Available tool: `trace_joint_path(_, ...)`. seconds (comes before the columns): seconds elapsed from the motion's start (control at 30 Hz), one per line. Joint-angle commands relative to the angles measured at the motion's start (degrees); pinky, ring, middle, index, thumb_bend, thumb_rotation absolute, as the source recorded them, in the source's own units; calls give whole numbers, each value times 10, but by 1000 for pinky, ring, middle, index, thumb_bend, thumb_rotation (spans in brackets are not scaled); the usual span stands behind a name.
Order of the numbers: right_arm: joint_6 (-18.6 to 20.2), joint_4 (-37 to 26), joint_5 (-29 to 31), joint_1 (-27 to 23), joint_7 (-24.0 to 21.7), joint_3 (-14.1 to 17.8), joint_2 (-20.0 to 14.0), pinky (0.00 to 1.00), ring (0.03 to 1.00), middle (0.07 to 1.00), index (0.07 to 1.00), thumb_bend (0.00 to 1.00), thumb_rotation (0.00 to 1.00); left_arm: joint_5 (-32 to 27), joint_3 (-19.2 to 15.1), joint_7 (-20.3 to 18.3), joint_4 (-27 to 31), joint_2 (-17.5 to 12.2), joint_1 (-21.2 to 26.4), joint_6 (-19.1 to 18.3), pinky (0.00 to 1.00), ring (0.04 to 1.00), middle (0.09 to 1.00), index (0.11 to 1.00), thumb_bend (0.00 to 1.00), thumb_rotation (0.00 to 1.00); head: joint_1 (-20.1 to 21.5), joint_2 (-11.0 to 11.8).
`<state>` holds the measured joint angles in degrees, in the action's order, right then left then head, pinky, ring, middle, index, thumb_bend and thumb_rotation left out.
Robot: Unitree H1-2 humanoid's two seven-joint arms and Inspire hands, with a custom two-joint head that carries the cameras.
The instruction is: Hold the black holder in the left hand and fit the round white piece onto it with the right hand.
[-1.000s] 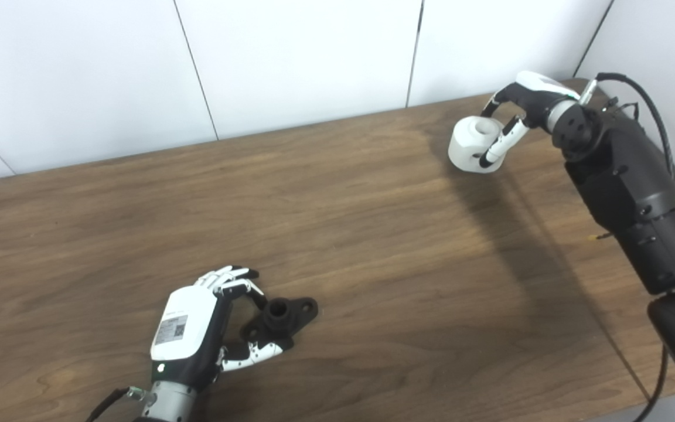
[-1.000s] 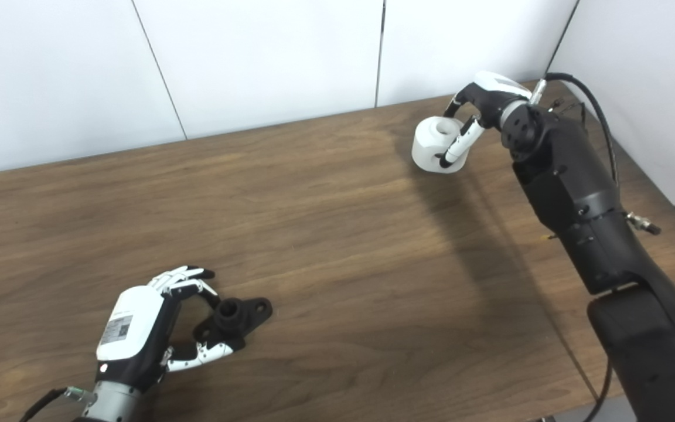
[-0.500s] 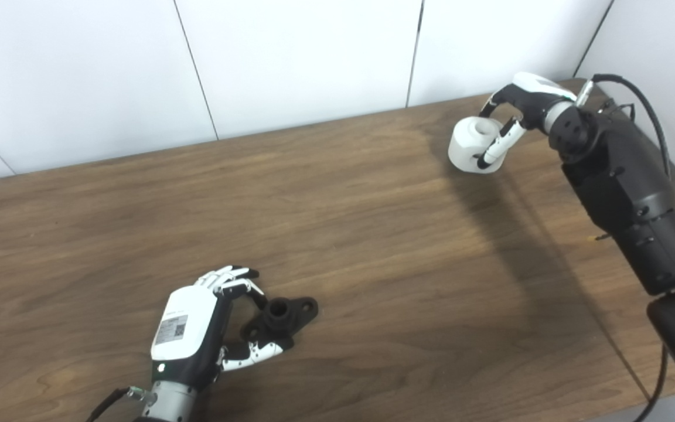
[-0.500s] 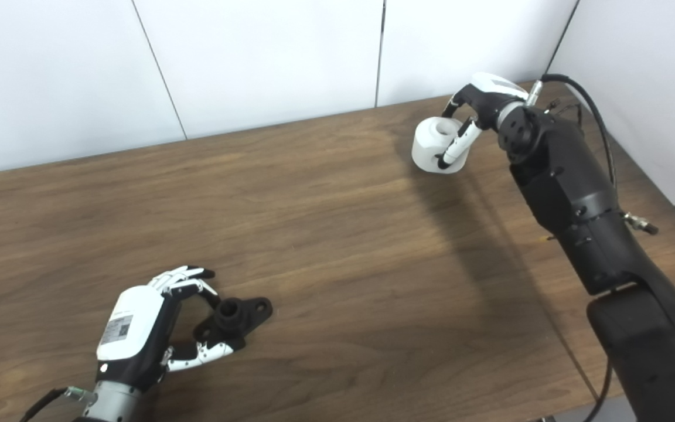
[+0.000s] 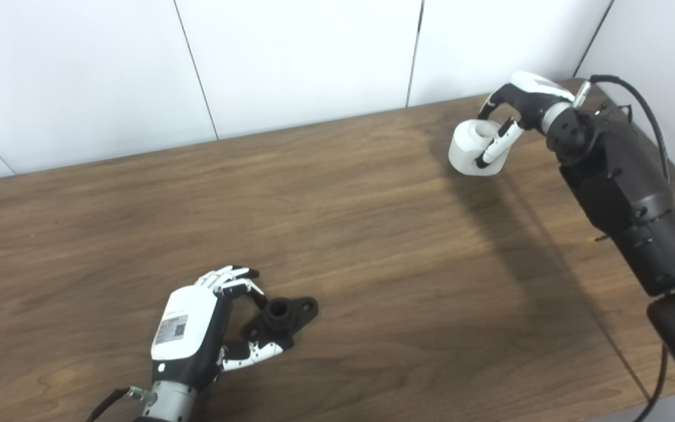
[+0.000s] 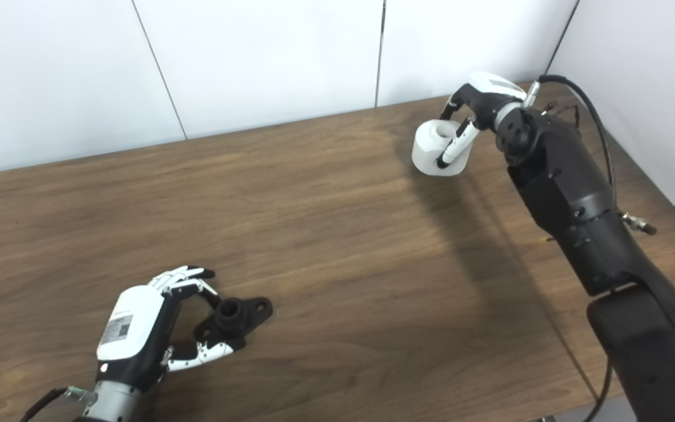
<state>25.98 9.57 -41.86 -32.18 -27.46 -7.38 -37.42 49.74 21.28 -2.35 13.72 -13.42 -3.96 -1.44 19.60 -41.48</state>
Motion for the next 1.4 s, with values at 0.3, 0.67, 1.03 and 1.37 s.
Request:
trace_joint_path(0.3, -27, -20, 1, -16, 37, 4, -30, 847, 941, 790, 486, 523, 133, 7, 9, -40, -20, -2, -14, -26, 834, 844, 781, 485, 522, 47, -1, -2)
trace_joint_path(0.67, -36, -37, 4, -16, 31, -1, -41, 834, 930, 782, 485, 524, 134, 4, 10, -39, -22, 1, -13, -25, 835, 844, 781, 485, 521, 46, -13, -6)
trace_joint_path(1.03, -8, -149, -5, -28, -53, -29, -59, 849, 941, 804, 486, 523, 134, 15, 19, -42, -22, 11, -11, -34, 835, 849, 787, 485, 522, 47, -51, -17)
trace_joint_path(1.37, -1, -281, -9, -19, -130, -48, -49, 840, 927, 777, 485, 524, 136, 36, 33, -46, -25, 24, -5, -51, 845, 859, 796, 485, 522, 48, -85, -29)
